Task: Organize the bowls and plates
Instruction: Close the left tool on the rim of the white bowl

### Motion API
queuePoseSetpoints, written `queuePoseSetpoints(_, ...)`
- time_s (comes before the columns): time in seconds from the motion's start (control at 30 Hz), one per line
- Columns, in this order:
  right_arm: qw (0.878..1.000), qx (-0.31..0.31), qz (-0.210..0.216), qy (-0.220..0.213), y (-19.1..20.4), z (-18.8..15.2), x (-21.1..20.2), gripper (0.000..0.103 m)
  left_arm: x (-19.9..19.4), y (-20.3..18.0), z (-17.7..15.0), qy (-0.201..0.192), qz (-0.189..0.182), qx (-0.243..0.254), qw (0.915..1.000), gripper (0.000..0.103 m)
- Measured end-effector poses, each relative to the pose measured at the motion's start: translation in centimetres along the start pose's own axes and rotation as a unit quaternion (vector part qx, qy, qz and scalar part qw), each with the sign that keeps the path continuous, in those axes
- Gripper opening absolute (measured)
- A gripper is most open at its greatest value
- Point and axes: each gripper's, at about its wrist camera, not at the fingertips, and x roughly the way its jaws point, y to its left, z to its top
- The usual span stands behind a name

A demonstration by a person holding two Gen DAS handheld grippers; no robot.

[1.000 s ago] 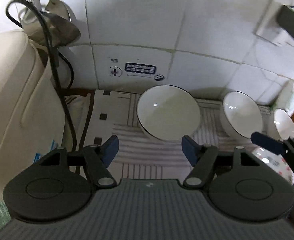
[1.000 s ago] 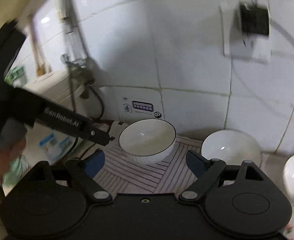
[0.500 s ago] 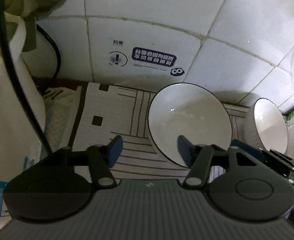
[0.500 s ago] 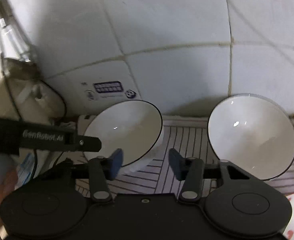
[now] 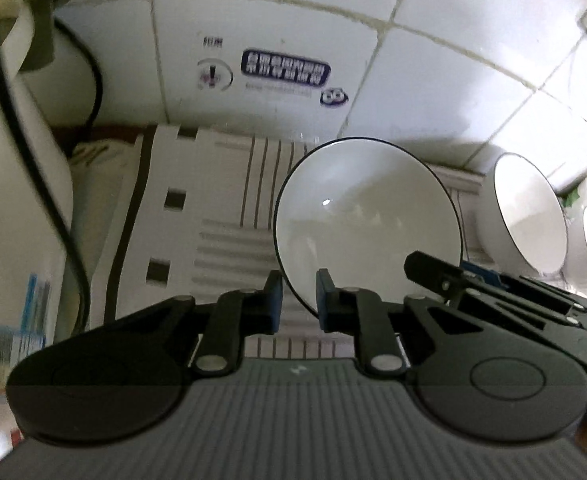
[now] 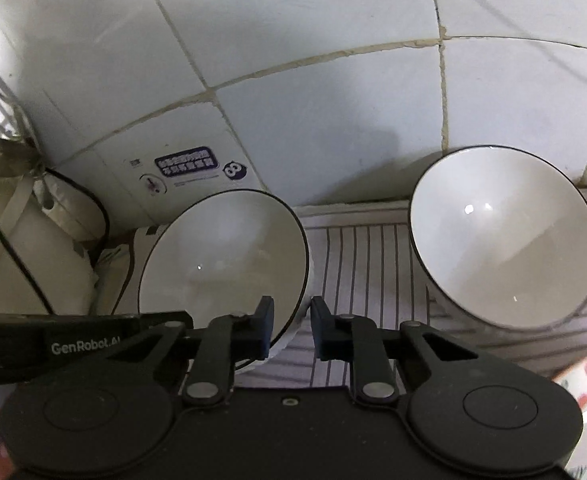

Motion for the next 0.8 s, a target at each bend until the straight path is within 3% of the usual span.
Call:
queuePoseSetpoints(0.27, 1.0, -0.001, 0.022, 0.002, 0.2, -1.7, -3.3, 0.024, -3.7, -0.5, -2.9, -0.004, 0.004, -0.009, 0.9999, 0.016)
queuePoseSetpoints(0.5, 0.999, -0.025, 0.044, -0.006, 0.3, -3.7, -6.8, 0.024, -7.0, -1.4, -5.2, 0.018, 0.012, -0.023, 0.9995, 0.016)
queuePoseSetpoints(0.8, 0.997, -0.027, 0.067, 0.009, 0.0, -6.6, -8.9, 0.024, -7.6, -2.9, -8.2, 0.048, 0.043, -0.017, 0.9978, 0.016)
